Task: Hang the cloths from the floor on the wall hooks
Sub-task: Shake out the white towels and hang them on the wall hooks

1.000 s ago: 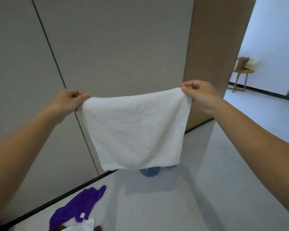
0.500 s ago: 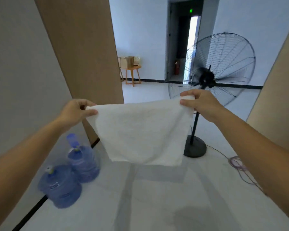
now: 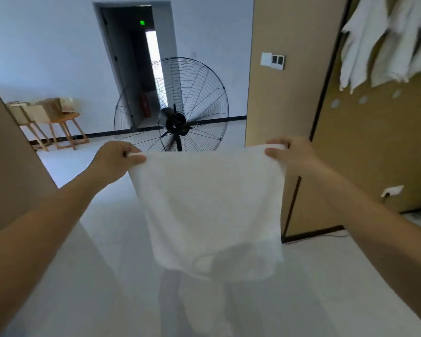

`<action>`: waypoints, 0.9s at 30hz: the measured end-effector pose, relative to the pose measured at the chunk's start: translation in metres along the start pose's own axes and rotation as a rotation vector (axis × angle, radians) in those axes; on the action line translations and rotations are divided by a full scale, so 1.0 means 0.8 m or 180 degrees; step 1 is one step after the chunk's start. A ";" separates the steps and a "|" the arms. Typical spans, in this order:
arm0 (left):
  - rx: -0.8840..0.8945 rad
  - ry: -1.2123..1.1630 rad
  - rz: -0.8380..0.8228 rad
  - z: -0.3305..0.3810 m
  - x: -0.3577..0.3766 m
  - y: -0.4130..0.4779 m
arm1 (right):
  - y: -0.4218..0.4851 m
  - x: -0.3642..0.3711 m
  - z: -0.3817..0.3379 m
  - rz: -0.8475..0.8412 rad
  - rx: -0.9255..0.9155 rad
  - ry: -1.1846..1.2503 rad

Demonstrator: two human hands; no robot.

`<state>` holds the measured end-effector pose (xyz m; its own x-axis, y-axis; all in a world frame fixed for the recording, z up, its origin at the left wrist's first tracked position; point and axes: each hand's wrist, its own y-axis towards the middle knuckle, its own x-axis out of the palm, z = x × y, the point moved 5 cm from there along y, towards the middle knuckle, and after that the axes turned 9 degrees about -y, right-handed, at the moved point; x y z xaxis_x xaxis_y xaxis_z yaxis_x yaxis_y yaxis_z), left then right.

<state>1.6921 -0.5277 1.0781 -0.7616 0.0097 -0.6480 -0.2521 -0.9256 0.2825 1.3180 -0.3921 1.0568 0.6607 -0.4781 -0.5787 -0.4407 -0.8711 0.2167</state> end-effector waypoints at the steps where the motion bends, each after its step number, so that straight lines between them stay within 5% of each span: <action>1: 0.0117 0.0012 -0.0099 0.012 0.020 0.018 | 0.004 -0.013 0.011 0.0098 0.0108 -0.0052; 13: 0.1200 -0.0397 -0.0971 0.150 0.207 0.199 | 0.017 -0.159 0.060 0.1237 0.0872 -0.0531; 21: 0.1053 -0.2072 -0.1382 0.273 0.325 0.231 | -0.010 -0.279 0.128 0.2219 0.1127 -0.0186; 27: 0.1233 -0.2041 -0.1559 0.388 0.430 0.211 | -0.021 -0.391 0.203 0.2482 0.1105 -0.0450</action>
<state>1.2024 -0.5632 1.1222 -0.6736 0.6873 -0.2717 -0.7321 -0.5704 0.3723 1.0198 -0.2094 1.1064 0.0209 -0.8866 -0.4622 -0.9126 -0.2057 0.3534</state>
